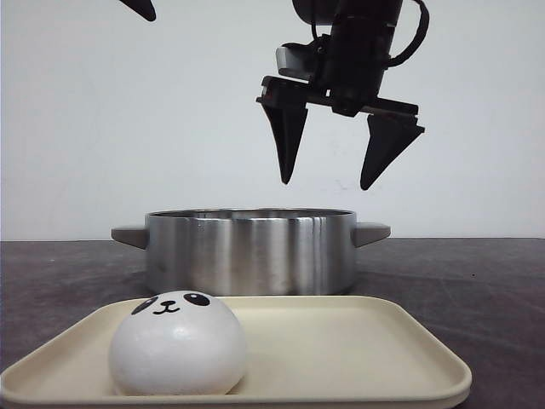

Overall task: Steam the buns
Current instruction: 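Lower the left gripper onto the last panda bun and grasp it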

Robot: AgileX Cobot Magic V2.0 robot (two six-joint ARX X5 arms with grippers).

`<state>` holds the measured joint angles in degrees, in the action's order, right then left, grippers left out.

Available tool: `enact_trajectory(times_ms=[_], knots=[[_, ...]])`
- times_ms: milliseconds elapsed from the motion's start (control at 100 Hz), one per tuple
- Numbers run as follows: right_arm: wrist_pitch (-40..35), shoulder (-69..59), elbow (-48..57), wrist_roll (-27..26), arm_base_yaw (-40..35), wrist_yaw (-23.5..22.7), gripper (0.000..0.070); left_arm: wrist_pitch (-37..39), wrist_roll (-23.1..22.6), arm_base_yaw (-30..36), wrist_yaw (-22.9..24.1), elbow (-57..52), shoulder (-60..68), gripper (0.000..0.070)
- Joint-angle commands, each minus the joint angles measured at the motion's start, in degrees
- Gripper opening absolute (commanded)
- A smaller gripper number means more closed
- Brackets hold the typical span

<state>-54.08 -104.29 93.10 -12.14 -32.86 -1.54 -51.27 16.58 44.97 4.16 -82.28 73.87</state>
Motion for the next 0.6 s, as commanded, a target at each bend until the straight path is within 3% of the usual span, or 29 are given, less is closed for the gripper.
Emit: enact_trajectory(times_ms=[0,80,130,440,590], knots=[[0.0,2.9,1.1,1.0,-0.2,0.1,0.0381,-0.4,1.1,0.6,-0.1,0.8,0.7,0.0665],[0.2,7.7,1.1,1.1,-0.2,0.2,0.0142,-0.6,2.1,0.6,-0.1,4.0,0.6,0.0665],[1.1,11.3,1.1,1.1,-0.2,0.2,0.0068,0.0,3.4,0.6,-0.2,6.8,0.5,0.0665],[9.3,31.3,1.1,0.6,-0.8,0.0,0.0061,14.4,14.7,5.0,-4.9,26.9,0.8,0.0665],[9.5,36.9,1.1,0.5,-0.7,0.1,0.0061,17.0,16.6,5.7,-5.2,30.1,3.1,0.0665]])
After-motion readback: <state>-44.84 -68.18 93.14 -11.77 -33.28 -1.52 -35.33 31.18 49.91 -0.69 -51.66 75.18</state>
